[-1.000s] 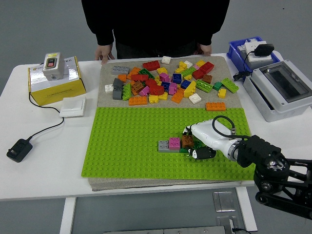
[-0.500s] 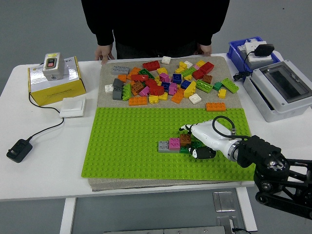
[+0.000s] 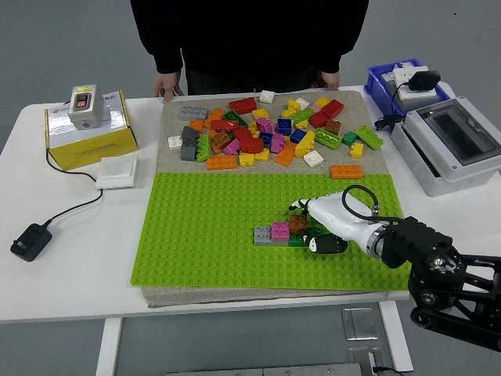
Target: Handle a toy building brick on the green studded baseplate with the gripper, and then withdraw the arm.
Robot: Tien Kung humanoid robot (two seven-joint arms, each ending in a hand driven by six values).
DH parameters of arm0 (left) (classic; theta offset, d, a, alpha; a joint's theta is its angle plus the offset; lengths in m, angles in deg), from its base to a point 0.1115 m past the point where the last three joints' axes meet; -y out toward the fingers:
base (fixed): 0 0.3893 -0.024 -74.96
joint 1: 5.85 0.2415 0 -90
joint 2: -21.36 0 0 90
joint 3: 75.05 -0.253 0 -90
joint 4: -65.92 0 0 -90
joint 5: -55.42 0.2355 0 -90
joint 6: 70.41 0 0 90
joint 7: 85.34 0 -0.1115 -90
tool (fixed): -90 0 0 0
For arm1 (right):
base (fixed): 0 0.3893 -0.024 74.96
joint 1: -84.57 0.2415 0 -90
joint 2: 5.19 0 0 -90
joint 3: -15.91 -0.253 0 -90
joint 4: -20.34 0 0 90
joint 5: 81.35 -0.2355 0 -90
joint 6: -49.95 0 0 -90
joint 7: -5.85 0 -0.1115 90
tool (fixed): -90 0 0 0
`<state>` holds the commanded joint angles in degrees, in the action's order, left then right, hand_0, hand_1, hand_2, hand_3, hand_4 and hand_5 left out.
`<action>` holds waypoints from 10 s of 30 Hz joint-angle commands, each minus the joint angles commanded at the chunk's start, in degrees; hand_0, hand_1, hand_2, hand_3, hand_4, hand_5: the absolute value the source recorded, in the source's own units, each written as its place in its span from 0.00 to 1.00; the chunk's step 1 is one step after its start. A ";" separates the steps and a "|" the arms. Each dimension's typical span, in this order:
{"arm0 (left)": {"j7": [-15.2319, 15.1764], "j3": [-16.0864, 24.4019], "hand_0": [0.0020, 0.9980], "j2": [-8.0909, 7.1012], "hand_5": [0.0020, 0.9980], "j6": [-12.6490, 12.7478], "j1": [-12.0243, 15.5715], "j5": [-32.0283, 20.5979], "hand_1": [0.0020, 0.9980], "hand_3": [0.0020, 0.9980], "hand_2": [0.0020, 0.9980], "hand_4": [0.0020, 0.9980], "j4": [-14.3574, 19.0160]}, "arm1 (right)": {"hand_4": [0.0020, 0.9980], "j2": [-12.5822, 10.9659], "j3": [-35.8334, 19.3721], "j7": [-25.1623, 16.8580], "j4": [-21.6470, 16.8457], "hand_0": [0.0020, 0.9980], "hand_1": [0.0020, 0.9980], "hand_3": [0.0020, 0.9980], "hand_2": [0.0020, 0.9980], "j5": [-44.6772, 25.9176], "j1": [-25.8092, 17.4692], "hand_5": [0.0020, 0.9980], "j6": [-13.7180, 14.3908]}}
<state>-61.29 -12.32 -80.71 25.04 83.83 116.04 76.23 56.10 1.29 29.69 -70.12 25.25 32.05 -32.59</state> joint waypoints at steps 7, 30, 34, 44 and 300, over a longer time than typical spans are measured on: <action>0.04 0.03 0.65 0.00 0.58 0.17 0.01 0.14 0.60 0.60 0.56 0.17 0.00 | 0.47 -0.40 0.20 -0.39 -0.33 0.14 0.18 0.83 0.73 -0.17 0.05 0.37 0.40; 0.00 0.19 0.64 -0.08 0.58 0.60 -0.09 0.61 0.60 0.60 0.56 0.16 0.00 | 0.47 -1.71 0.12 -2.36 -1.57 0.13 0.18 0.82 0.73 -1.95 -0.06 0.38 1.10; -0.05 0.18 0.64 -0.06 0.58 0.64 -0.11 0.63 0.60 0.60 0.56 0.16 0.00 | 0.47 -1.79 0.19 -2.75 -1.64 0.13 0.18 0.82 0.72 -2.05 -0.09 0.38 1.38; 0.00 0.42 0.64 -0.03 0.58 0.66 -0.08 0.94 0.60 0.60 0.56 0.16 0.00 | 0.44 -1.87 0.21 -3.20 -1.87 0.13 0.18 0.81 0.72 -1.96 -0.14 0.37 1.71; -0.70 0.30 0.63 0.46 0.59 1.51 0.53 0.93 0.60 0.60 0.55 0.16 0.00 | 0.24 1.27 -49.61 -29.00 -1.00 0.46 0.63 0.69 0.71 -37.67 -21.47 0.38 12.30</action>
<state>-62.00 -12.02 -80.26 26.55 84.35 116.97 76.23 57.37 -48.32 0.69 -71.13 -12.43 10.58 -20.30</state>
